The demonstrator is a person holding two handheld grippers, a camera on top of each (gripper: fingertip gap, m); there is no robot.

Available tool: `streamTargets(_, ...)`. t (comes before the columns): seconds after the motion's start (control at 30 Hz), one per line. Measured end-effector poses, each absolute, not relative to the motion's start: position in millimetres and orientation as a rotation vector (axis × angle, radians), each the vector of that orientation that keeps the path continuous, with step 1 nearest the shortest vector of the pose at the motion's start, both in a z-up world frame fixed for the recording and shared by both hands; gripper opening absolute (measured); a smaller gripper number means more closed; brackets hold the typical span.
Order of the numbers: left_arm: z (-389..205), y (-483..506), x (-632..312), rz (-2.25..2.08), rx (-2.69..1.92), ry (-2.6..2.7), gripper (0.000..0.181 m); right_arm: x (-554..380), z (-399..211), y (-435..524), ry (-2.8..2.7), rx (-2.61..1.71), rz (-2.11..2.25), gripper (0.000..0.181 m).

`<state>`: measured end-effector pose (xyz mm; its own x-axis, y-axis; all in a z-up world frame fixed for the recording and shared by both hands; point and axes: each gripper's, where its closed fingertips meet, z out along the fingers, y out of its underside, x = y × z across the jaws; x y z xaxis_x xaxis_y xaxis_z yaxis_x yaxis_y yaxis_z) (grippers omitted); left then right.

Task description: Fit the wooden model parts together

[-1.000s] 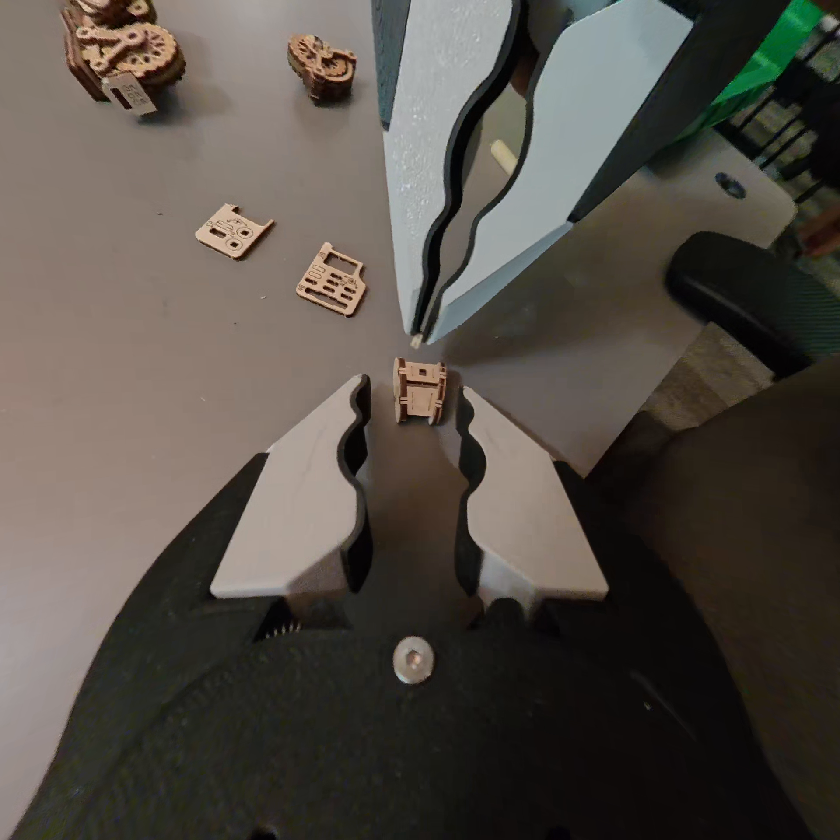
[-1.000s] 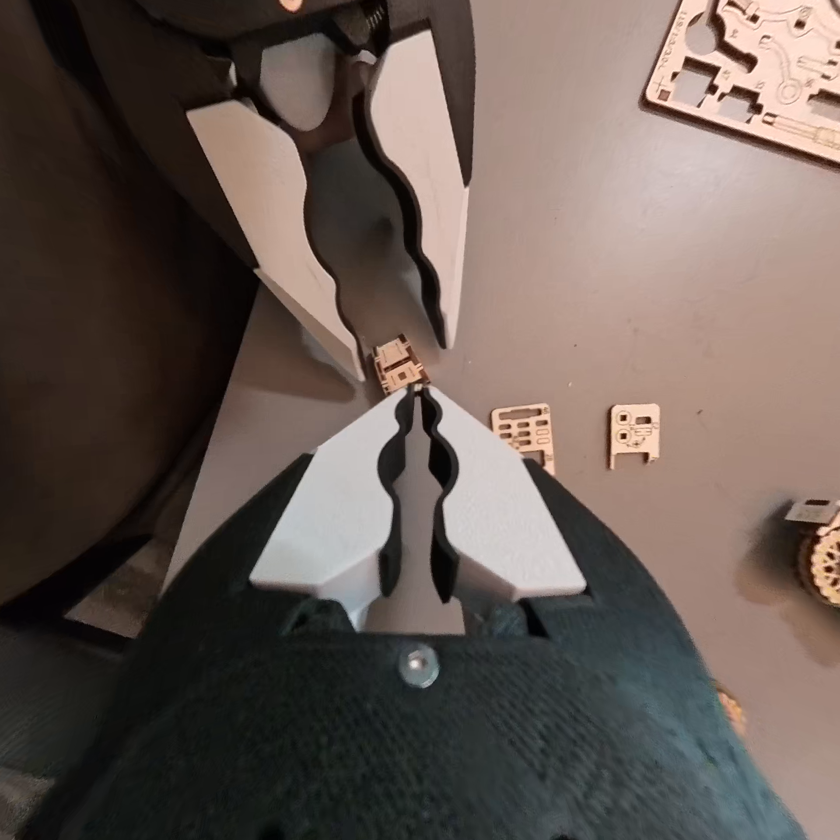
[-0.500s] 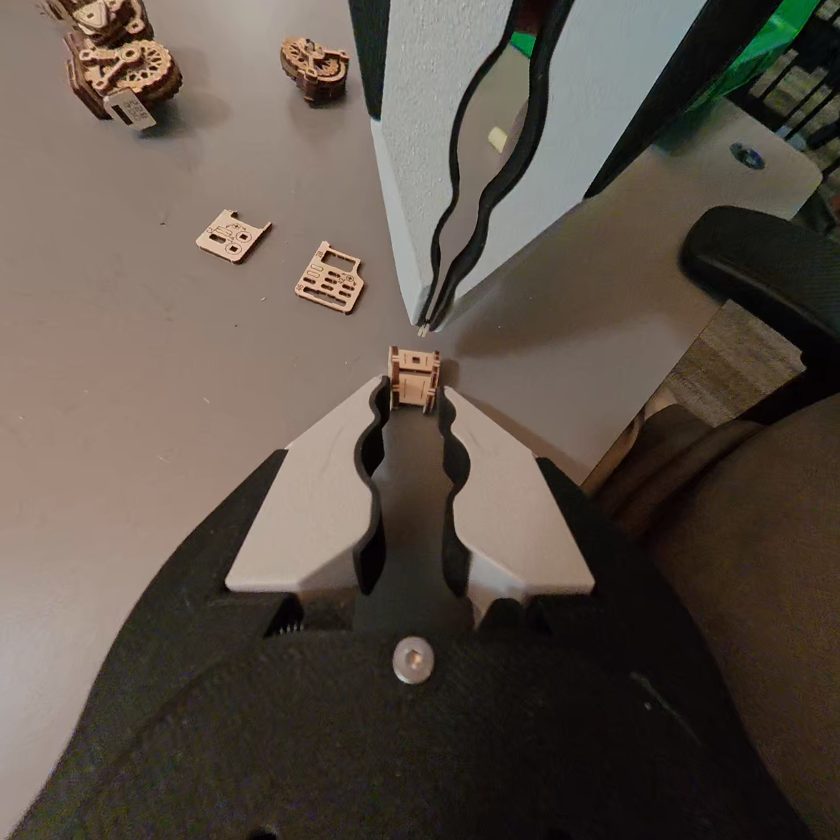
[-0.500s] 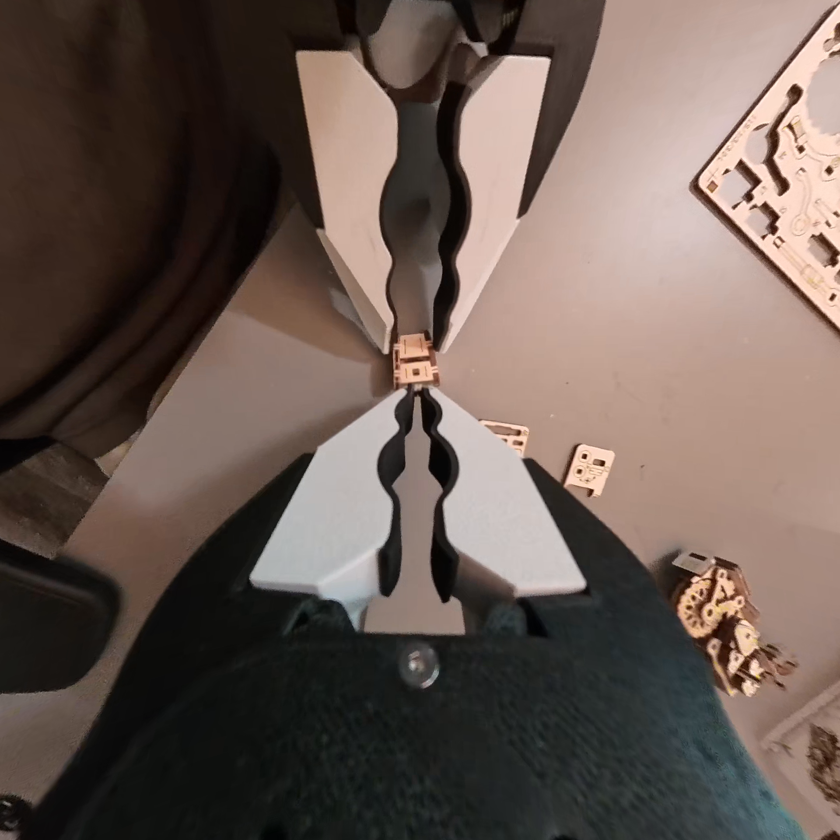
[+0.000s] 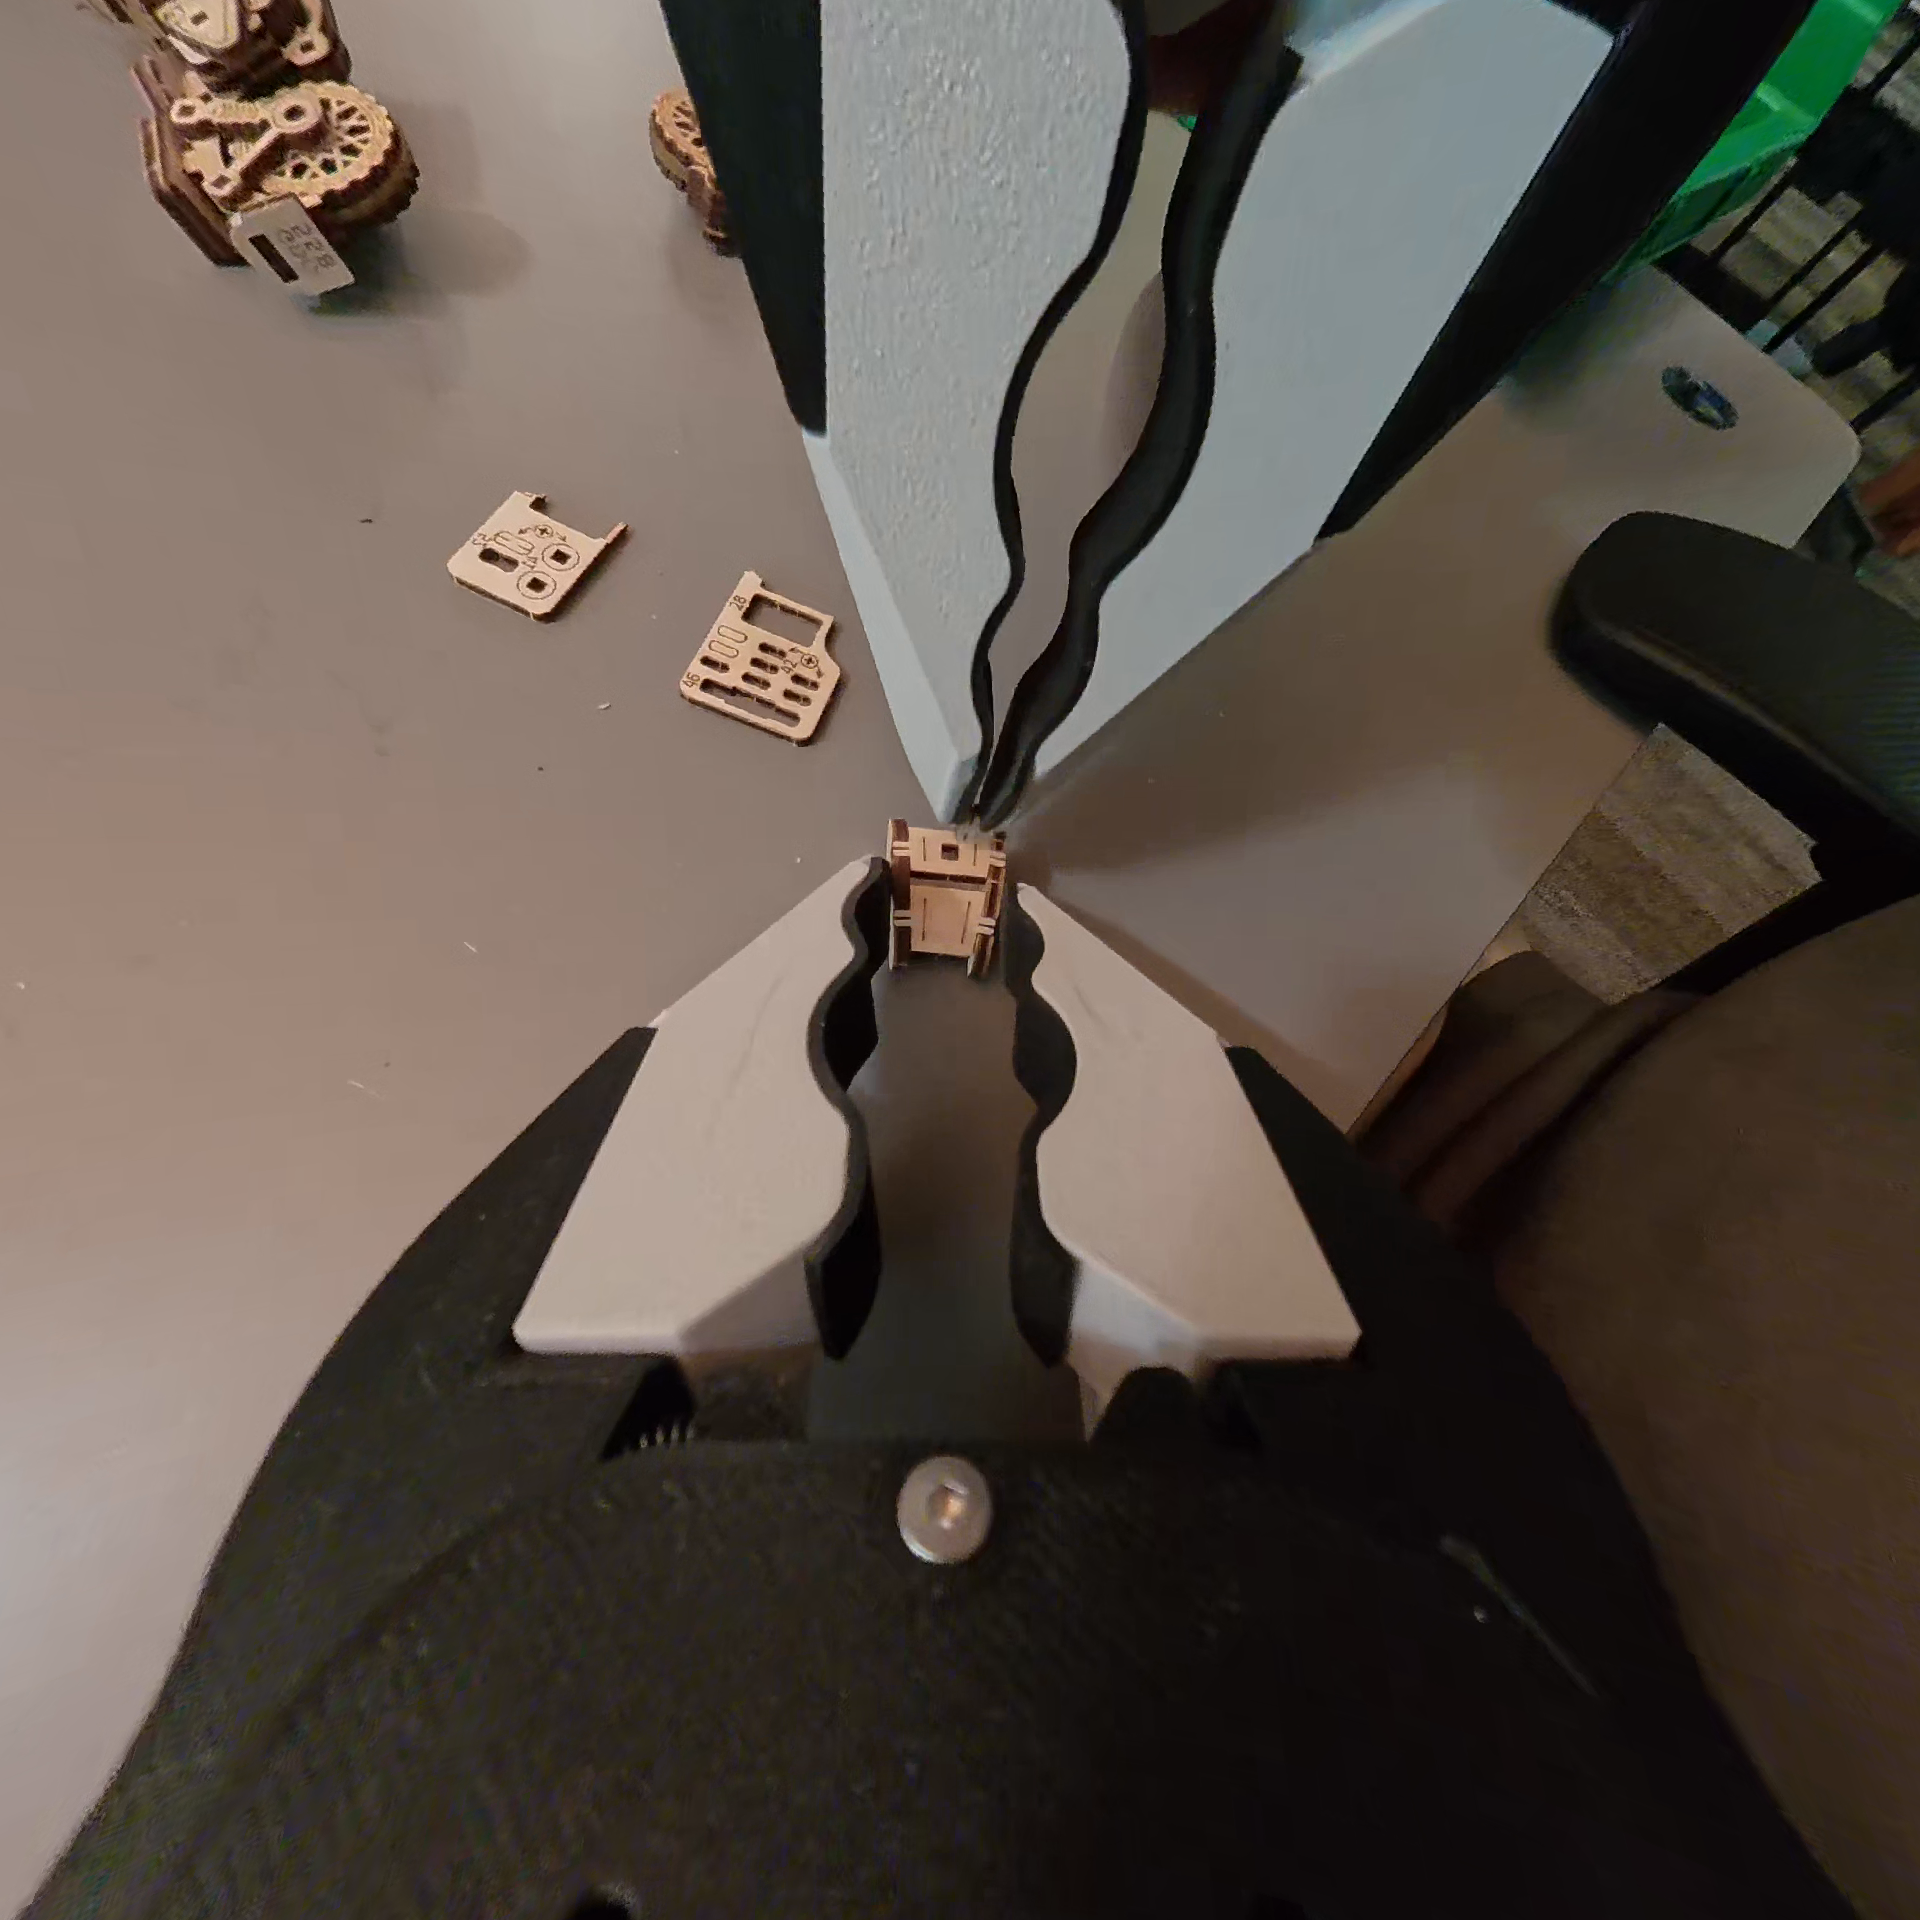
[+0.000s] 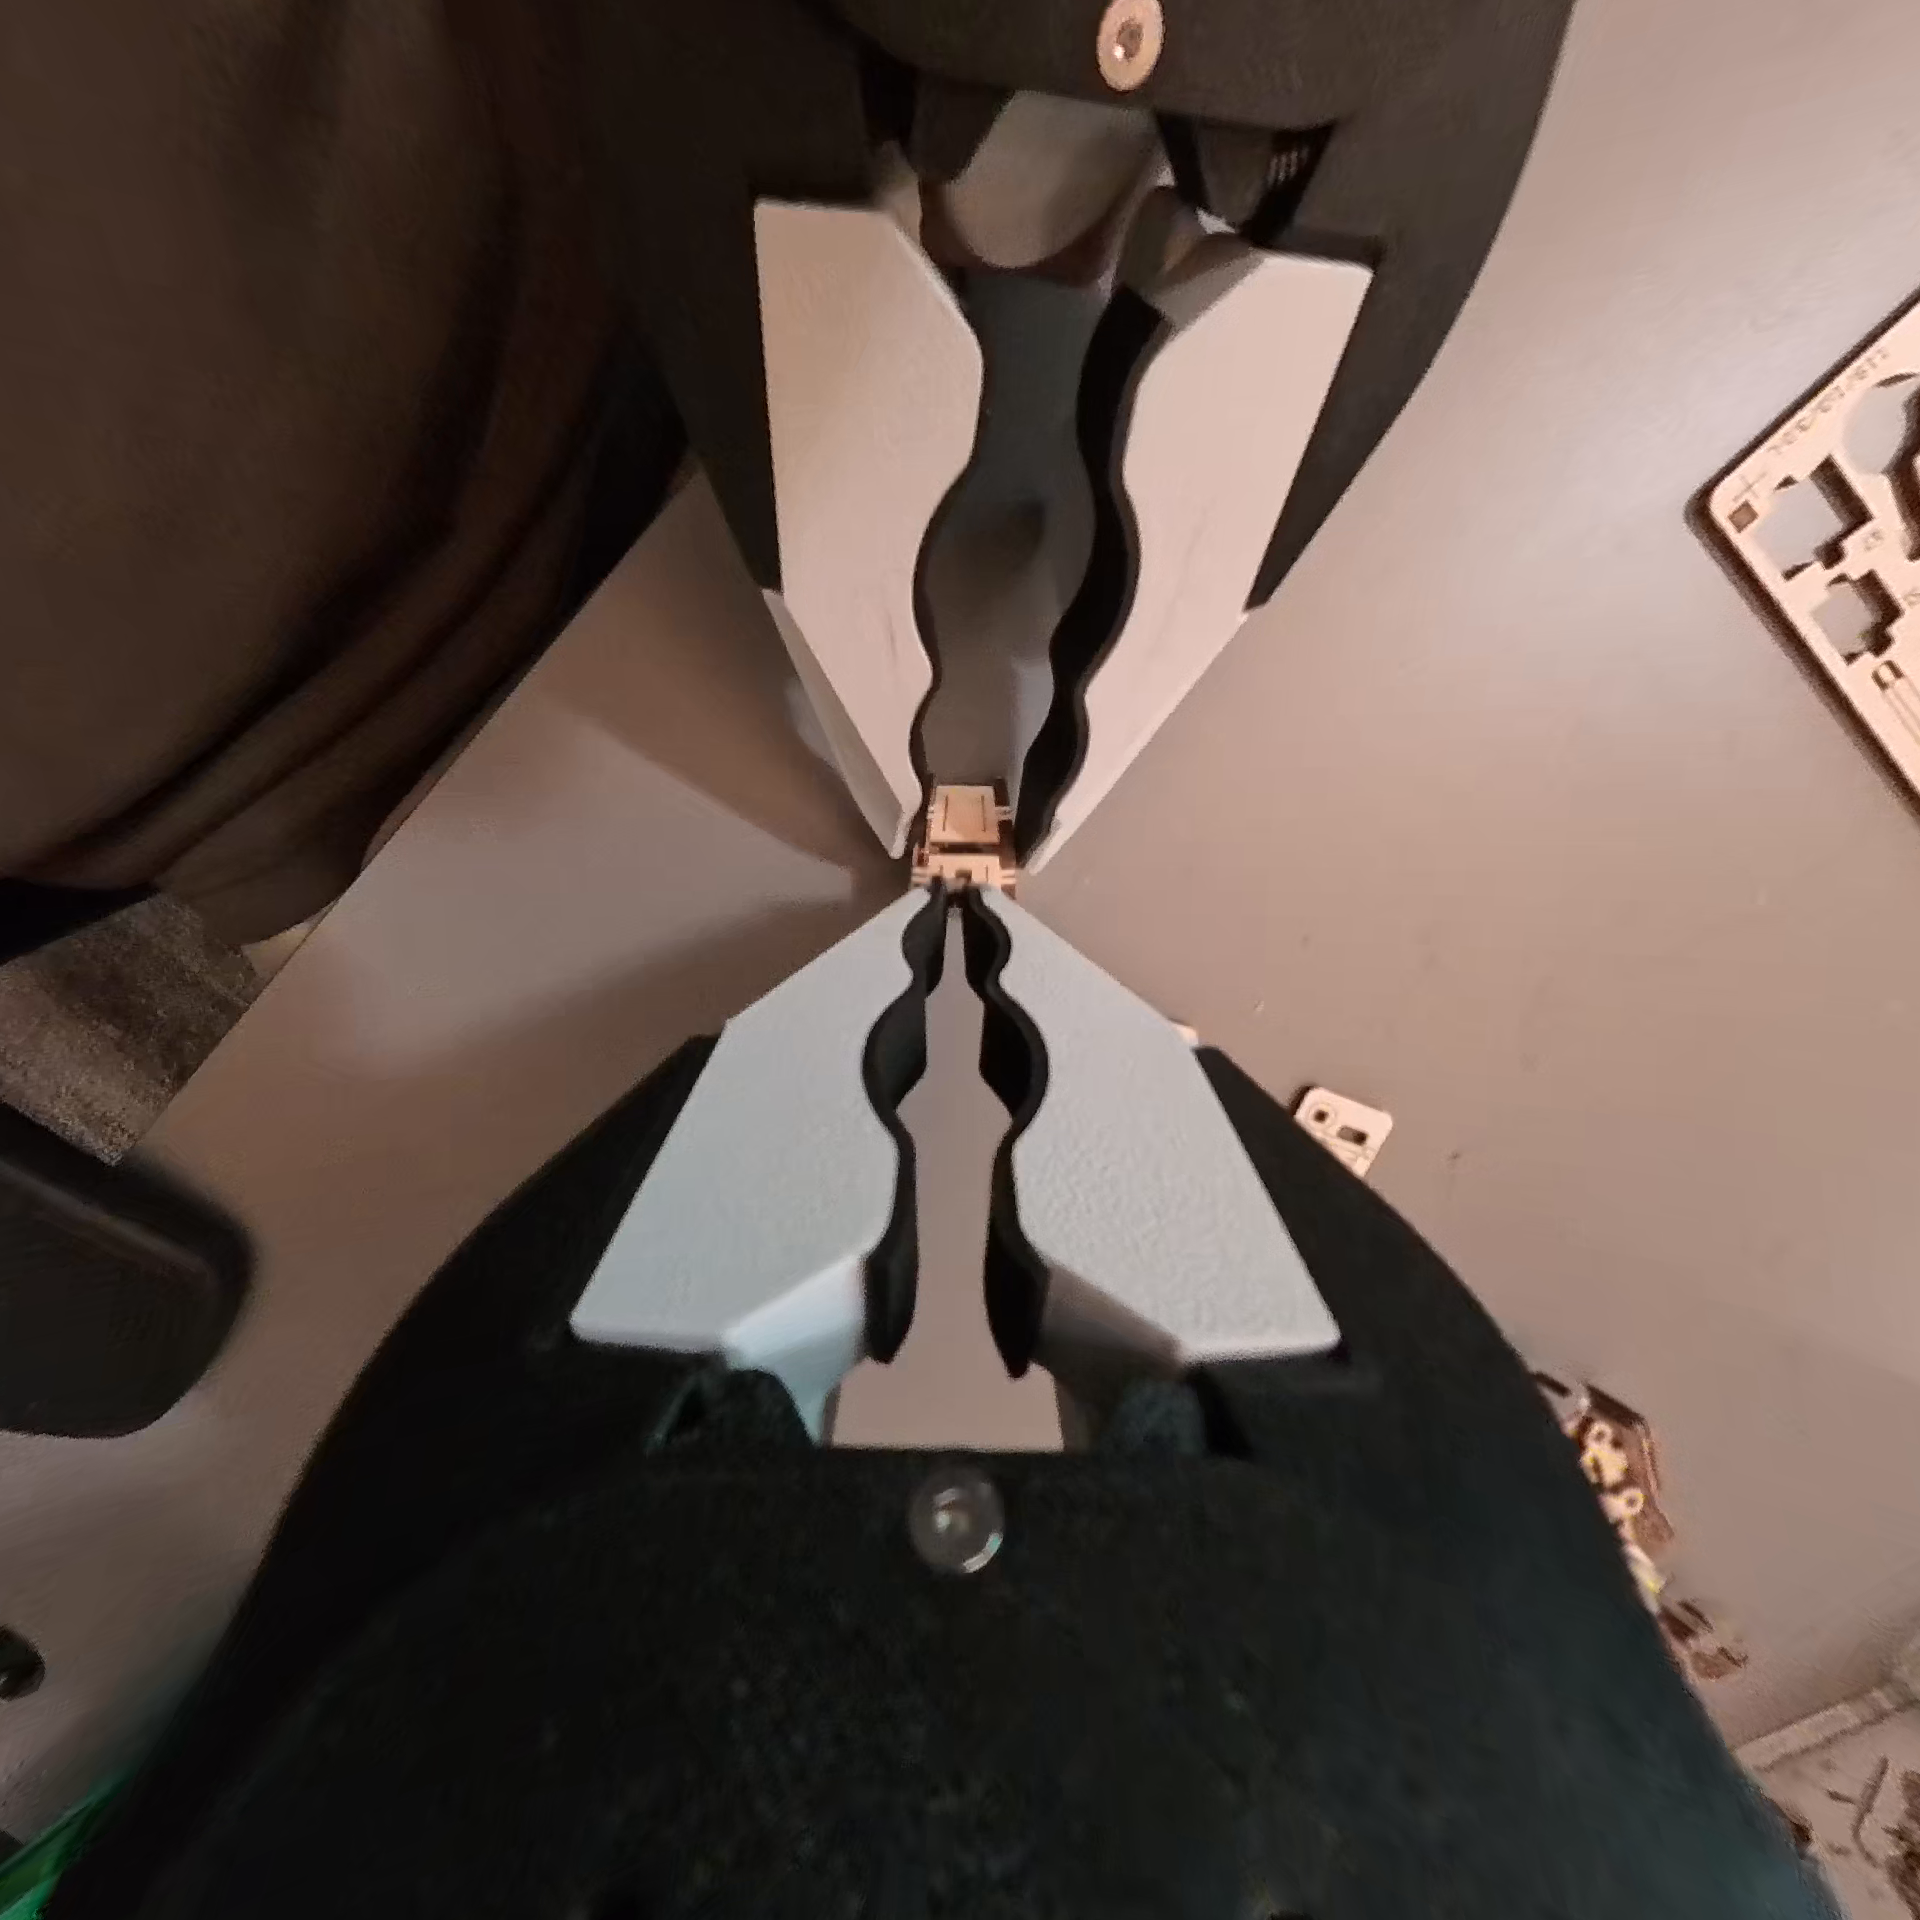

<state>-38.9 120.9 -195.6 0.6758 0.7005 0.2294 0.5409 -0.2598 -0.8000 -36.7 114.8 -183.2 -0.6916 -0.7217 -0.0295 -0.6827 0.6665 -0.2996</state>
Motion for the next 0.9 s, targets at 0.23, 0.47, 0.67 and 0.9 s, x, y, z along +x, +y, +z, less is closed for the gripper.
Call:
streamTargets(0.23, -195.8, 121.0, -38.6, 0.217, -1.944, -0.963, 0.019, -37.5, -188.3, 114.9, 2.717, -1.185, -0.343, 0.001)
streamTargets(0.47, -196.2, 121.0, -38.8, 0.222, -1.948, -0.962, 0.019, -37.2, -189.0, 114.4, 2.717, -1.198, -0.291, 0.001)
streamTargets(0.67, -196.6, 121.2, -38.7, 0.228, -1.954, -0.960, 0.019, -36.2, -189.5, 114.5, 2.721, -1.189, -0.278, 0.001)
streamTargets(0.9, -196.4, 121.2, -38.8, 0.225, -1.952, -0.962, 0.019, -36.6, -189.8, 114.7, 2.729, -1.170, -0.263, 0.001)
